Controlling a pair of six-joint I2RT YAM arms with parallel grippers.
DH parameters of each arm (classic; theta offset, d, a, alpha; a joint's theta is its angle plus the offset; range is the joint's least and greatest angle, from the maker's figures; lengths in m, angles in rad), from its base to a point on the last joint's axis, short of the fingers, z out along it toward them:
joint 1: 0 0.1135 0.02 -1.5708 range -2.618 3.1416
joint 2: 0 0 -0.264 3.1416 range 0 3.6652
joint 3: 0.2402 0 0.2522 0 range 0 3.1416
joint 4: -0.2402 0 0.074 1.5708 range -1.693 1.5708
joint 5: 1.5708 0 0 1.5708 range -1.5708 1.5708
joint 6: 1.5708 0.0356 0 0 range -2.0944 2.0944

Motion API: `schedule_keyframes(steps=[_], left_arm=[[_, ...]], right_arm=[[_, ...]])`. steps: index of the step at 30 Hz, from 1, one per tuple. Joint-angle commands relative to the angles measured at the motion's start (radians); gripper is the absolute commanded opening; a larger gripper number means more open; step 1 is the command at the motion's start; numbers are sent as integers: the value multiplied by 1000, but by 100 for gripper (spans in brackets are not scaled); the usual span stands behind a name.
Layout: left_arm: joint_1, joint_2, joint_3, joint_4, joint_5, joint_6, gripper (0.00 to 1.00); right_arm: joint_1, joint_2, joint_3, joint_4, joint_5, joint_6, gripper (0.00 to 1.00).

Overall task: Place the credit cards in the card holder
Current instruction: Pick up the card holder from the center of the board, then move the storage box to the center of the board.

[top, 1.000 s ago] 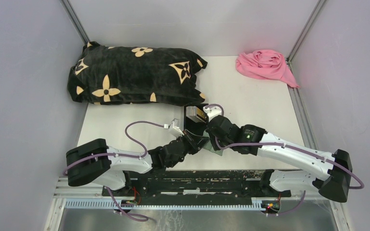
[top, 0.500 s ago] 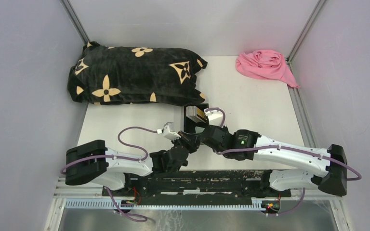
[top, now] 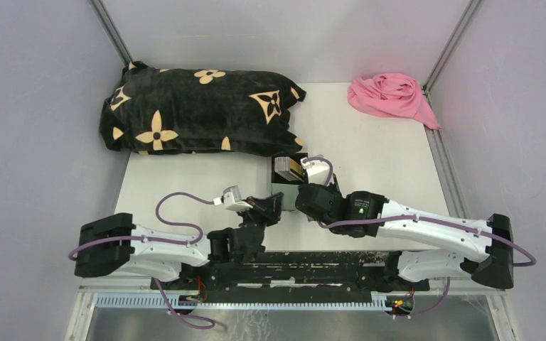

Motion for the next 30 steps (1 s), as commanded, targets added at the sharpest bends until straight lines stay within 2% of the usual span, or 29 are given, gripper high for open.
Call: schedule_keyframes(steps=[1, 7, 17, 23, 30], left_arm=[[-8, -112, -63, 26, -167, 110, 3], [-8, -208, -124, 12, -178, 138, 3], [-8, -342, -217, -42, -205, 146, 3], [-8, -386, -244, -70, -209, 134, 3], [-8, -445, -271, -129, -237, 120, 3]], right_arm=[[4, -13, 84, 12, 100, -60, 58], [-37, 96, 112, 34, 100, -96, 63], [-293, 139, -39, 344, -175, -204, 62], [-357, 220, -41, 449, -295, -228, 60], [-417, 331, -11, 487, -341, -232, 60]])
